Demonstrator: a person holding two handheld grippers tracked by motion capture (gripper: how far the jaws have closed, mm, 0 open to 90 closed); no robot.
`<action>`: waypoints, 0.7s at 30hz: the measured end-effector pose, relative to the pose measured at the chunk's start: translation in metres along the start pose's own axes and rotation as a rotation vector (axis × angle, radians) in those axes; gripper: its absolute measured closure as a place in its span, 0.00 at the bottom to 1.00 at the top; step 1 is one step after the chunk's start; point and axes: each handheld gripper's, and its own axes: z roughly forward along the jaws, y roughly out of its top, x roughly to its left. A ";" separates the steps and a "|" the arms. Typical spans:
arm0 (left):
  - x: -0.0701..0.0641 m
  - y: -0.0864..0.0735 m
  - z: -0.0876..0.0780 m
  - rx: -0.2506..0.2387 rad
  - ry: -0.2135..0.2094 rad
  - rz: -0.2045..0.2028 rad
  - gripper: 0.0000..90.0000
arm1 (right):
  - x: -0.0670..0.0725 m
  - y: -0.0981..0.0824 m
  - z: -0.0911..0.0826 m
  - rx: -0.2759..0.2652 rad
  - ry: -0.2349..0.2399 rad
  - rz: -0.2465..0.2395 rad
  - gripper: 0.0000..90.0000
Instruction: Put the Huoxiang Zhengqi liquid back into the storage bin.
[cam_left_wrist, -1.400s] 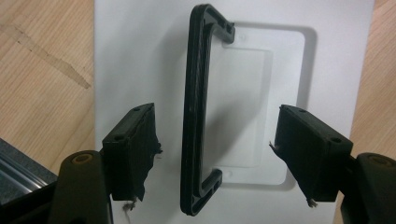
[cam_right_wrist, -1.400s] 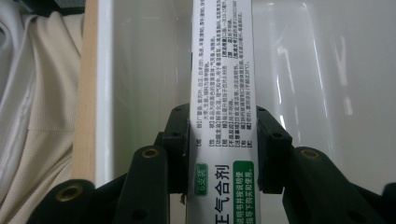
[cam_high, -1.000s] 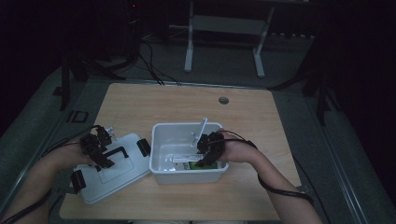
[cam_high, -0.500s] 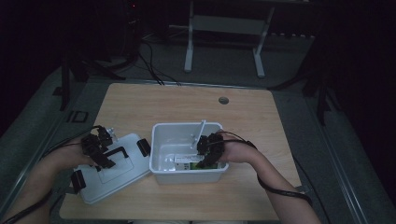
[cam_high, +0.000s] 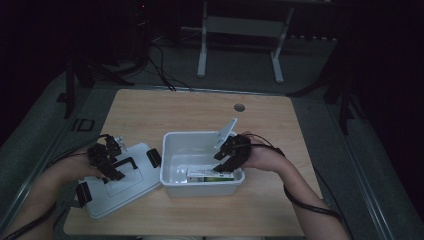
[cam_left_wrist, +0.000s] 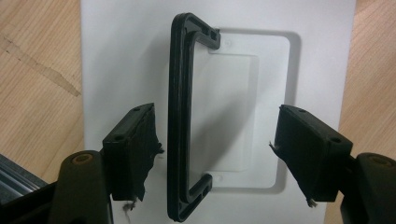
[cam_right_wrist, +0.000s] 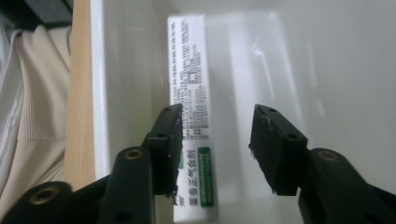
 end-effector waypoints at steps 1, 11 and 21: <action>0.000 0.000 0.000 0.001 -0.003 -0.001 0.33 | 0.000 -0.001 -0.005 -0.013 -0.012 0.006 0.57; 0.002 -0.001 0.002 0.011 -0.023 -0.020 0.33 | -0.005 -0.028 -0.035 -0.130 -0.110 0.087 0.44; 0.002 -0.001 -0.003 -0.010 -0.018 -0.016 0.35 | -0.008 -0.065 -0.056 -0.242 -0.200 0.189 0.32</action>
